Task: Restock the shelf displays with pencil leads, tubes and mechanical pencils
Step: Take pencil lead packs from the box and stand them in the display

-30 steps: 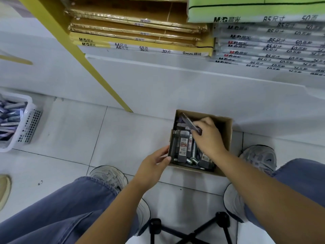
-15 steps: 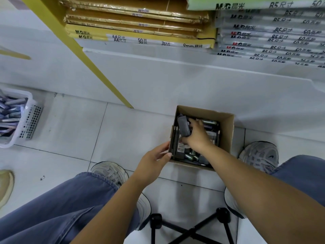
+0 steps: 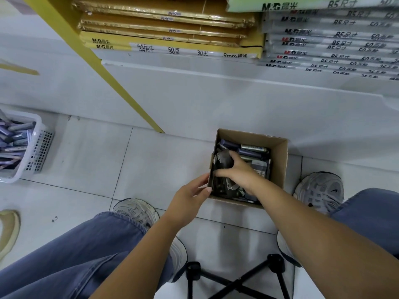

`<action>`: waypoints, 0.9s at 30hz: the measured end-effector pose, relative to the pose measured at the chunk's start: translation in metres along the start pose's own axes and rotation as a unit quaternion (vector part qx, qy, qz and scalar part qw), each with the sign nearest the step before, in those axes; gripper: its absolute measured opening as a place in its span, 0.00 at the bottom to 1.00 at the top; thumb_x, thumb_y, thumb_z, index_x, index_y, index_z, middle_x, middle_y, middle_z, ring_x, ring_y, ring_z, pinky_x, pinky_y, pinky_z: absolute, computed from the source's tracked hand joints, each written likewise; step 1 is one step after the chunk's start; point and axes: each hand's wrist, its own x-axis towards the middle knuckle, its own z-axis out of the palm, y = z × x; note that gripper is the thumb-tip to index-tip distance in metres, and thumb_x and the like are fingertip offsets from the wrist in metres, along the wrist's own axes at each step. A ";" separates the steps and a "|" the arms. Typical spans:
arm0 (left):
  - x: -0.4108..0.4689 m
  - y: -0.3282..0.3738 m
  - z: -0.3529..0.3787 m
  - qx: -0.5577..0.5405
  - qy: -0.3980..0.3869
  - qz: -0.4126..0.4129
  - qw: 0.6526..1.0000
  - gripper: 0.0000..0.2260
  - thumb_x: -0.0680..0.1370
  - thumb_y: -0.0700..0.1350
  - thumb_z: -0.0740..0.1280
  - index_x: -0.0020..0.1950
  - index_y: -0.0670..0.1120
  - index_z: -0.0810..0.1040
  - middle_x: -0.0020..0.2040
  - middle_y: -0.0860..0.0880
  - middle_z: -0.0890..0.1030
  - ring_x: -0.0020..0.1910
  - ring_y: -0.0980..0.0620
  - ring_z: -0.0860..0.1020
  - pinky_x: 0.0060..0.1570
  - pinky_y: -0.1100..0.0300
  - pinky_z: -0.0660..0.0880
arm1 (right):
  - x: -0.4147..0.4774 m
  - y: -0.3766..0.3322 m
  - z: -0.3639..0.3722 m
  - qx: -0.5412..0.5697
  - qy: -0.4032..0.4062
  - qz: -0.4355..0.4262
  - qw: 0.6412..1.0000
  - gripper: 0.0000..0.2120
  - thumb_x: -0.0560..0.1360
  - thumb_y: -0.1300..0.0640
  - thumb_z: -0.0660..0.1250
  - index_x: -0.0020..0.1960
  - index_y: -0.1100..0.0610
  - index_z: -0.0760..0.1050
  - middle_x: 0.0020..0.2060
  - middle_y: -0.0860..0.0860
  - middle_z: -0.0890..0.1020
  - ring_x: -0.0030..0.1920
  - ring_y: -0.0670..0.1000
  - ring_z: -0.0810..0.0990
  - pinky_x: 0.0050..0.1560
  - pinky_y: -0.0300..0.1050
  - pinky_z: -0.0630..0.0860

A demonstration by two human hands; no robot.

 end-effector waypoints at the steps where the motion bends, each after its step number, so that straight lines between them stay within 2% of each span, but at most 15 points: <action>1: 0.000 0.000 0.000 0.001 0.000 0.000 1.000 0.18 0.84 0.45 0.61 0.73 0.60 0.71 0.64 0.62 0.79 0.59 0.70 0.76 0.51 0.77 0.70 | -0.001 0.002 0.001 -0.001 -0.003 -0.004 1.000 0.44 0.64 0.48 0.78 0.73 0.39 0.57 0.67 0.47 0.72 0.62 0.51 0.74 0.54 0.48 0.76; 4: 0.001 0.000 0.000 0.010 0.000 0.002 1.000 0.18 0.84 0.45 0.61 0.72 0.62 0.71 0.64 0.64 0.79 0.59 0.70 0.76 0.51 0.76 0.71 | -0.002 0.006 0.006 0.006 0.045 -0.016 0.999 0.44 0.65 0.51 0.79 0.73 0.43 0.57 0.69 0.49 0.70 0.64 0.52 0.72 0.58 0.47 0.73; 7: 0.001 0.000 0.000 0.008 0.002 -0.002 1.000 0.19 0.84 0.46 0.61 0.72 0.63 0.71 0.65 0.65 0.78 0.60 0.71 0.75 0.51 0.76 0.71 | 0.002 0.007 0.006 0.024 0.085 -0.007 0.996 0.35 0.67 0.54 0.78 0.68 0.49 0.64 0.62 0.50 0.76 0.59 0.52 0.76 0.55 0.47 0.75; 10: 0.000 -0.001 0.000 0.010 0.000 -0.002 1.000 0.19 0.84 0.45 0.61 0.73 0.62 0.71 0.65 0.64 0.78 0.60 0.71 0.75 0.51 0.77 0.71 | 0.003 0.008 0.004 0.020 0.067 -0.001 0.998 0.22 0.69 0.55 0.76 0.60 0.48 0.72 0.54 0.48 0.80 0.53 0.51 0.80 0.46 0.46 0.78; 14: 0.000 0.000 -0.001 0.008 0.000 -0.003 1.000 0.19 0.84 0.46 0.61 0.74 0.61 0.70 0.66 0.64 0.78 0.60 0.71 0.75 0.52 0.77 0.72 | 0.001 0.011 0.007 0.040 0.062 -0.014 0.997 0.18 0.70 0.57 0.74 0.57 0.47 0.72 0.52 0.47 0.81 0.52 0.49 0.80 0.51 0.47 0.78; 16: 0.000 0.001 0.000 0.019 -0.001 0.000 1.000 0.19 0.84 0.46 0.61 0.74 0.61 0.70 0.65 0.64 0.78 0.59 0.74 0.74 0.52 0.77 0.72 | 0.001 0.010 0.011 0.045 0.067 -0.020 0.997 0.18 0.70 0.55 0.75 0.55 0.46 0.72 0.50 0.44 0.80 0.49 0.46 0.79 0.44 0.42 0.76; 18: 0.000 0.002 0.000 0.017 0.000 0.000 1.000 0.18 0.84 0.46 0.61 0.73 0.61 0.71 0.64 0.64 0.79 0.58 0.73 0.75 0.51 0.77 0.71 | 0.002 0.007 0.015 0.052 0.075 -0.027 0.995 0.15 0.70 0.55 0.75 0.49 0.43 0.71 0.45 0.39 0.78 0.45 0.42 0.77 0.37 0.37 0.72; 20: -0.001 0.002 0.000 0.014 -0.001 0.000 1.000 0.18 0.84 0.45 0.61 0.72 0.61 0.71 0.64 0.65 0.79 0.59 0.73 0.75 0.51 0.77 0.71 | 0.004 0.005 0.015 0.058 0.071 -0.020 0.996 0.16 0.70 0.54 0.76 0.50 0.45 0.71 0.44 0.40 0.78 0.46 0.44 0.77 0.39 0.39 0.73; 23: -0.002 0.003 -0.001 0.011 -0.006 -0.004 1.000 0.18 0.84 0.45 0.61 0.73 0.60 0.71 0.64 0.64 0.79 0.60 0.71 0.75 0.51 0.77 0.72 | 0.009 0.005 0.011 0.073 0.058 0.001 0.996 0.20 0.67 0.55 0.78 0.54 0.50 0.72 0.49 0.47 0.81 0.51 0.51 0.79 0.50 0.48 0.77; 25: -0.001 0.003 -0.002 0.008 -0.006 -0.007 1.000 0.19 0.84 0.45 0.61 0.74 0.59 0.70 0.65 0.62 0.78 0.61 0.70 0.75 0.53 0.75 0.72 | 0.010 0.007 0.010 0.096 0.044 0.009 0.994 0.20 0.65 0.56 0.79 0.52 0.49 0.73 0.49 0.49 0.81 0.52 0.52 0.80 0.56 0.53 0.78; 27: 0.000 0.003 -0.002 0.001 -0.005 -0.011 1.000 0.19 0.84 0.45 0.62 0.74 0.58 0.70 0.66 0.61 0.78 0.59 0.73 0.75 0.53 0.76 0.73 | 0.010 0.008 0.011 0.117 0.031 0.017 0.992 0.23 0.63 0.56 0.79 0.52 0.48 0.73 0.51 0.50 0.82 0.54 0.53 0.80 0.59 0.56 0.77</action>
